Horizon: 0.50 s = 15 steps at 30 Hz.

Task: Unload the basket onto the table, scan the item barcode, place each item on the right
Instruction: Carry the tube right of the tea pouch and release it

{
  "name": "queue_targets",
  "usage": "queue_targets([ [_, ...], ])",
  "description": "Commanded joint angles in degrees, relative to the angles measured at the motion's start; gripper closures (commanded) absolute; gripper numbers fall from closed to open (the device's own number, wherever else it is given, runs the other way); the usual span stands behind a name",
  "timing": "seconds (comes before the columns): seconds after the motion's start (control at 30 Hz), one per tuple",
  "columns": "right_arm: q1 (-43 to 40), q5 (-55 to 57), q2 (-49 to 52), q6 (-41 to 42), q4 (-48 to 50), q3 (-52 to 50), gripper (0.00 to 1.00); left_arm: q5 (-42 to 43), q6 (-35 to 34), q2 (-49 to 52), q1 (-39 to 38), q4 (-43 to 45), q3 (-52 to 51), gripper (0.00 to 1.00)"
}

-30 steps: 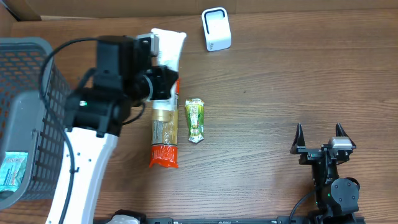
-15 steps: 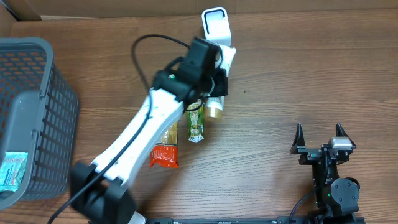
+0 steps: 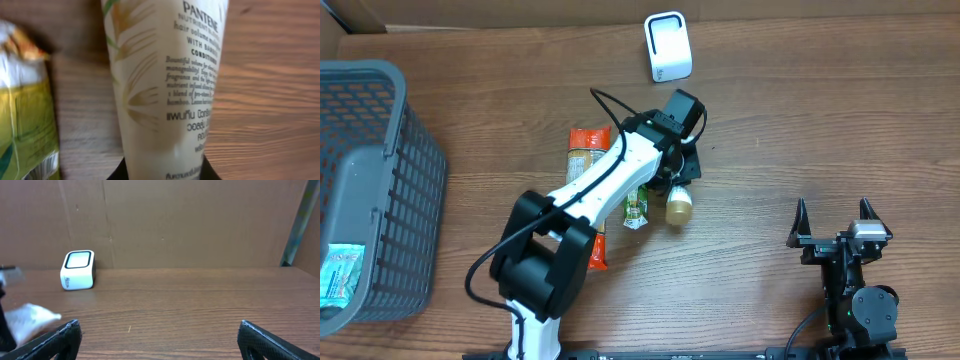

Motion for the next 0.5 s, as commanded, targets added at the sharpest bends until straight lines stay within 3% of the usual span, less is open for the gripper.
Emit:
queue_targets([
  [0.0,0.33,0.09,-0.42,-0.24,0.44,-0.59,0.00,-0.20,0.04,1.03,-0.20,-1.09,0.28,0.60],
  [0.03,0.33,0.09,-0.42,-0.24,0.44,-0.59,0.00,-0.17,0.24,1.11,-0.20,-1.29,0.28,0.36],
  [0.1,0.33,0.09,-0.42,-0.24,0.44,-0.59,0.00,-0.13,0.61,1.14,-0.20,-1.27,0.28,0.24],
  [0.47,0.33,0.09,-0.42,-0.24,0.44,-0.59,0.00,2.51,7.37,-4.15,2.12,-6.58,10.60,0.17],
])
